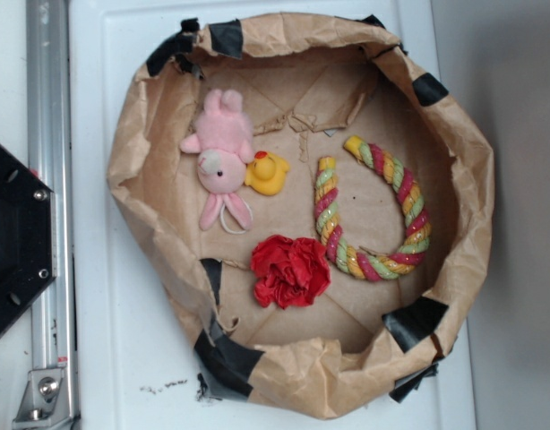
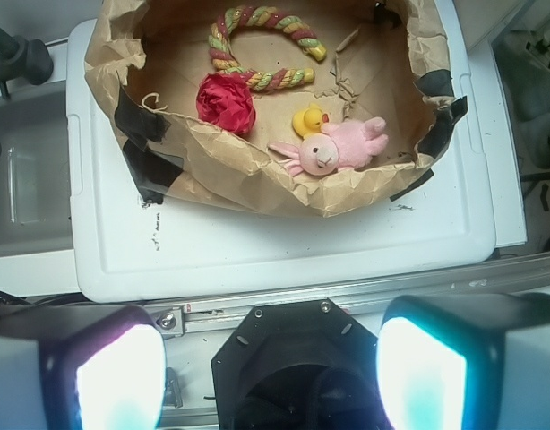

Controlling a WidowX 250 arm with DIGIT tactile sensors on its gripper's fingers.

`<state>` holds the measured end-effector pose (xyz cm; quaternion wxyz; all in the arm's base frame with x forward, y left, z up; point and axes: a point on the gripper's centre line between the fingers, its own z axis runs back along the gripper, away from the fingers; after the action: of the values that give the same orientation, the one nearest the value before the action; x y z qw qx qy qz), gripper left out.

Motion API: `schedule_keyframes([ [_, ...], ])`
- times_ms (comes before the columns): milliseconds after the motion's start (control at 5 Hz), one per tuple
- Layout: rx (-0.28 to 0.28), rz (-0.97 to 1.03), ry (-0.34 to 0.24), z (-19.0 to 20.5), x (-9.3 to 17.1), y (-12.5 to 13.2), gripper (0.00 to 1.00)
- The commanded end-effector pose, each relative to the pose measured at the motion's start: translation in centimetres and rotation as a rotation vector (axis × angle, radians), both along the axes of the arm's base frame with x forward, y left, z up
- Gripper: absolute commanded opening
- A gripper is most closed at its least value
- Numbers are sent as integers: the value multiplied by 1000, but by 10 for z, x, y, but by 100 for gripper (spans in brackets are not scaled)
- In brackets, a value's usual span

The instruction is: Grab the yellow duck.

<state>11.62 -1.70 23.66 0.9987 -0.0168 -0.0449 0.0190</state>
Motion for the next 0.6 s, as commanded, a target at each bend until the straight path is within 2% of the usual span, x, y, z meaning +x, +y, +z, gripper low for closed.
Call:
schedule_keyframes([
  [0,0,0,0,0,0,0,100],
  [200,68,-121,36,-21,50,40,100],
  [400,97,-231,52,-43,100,49,100],
])
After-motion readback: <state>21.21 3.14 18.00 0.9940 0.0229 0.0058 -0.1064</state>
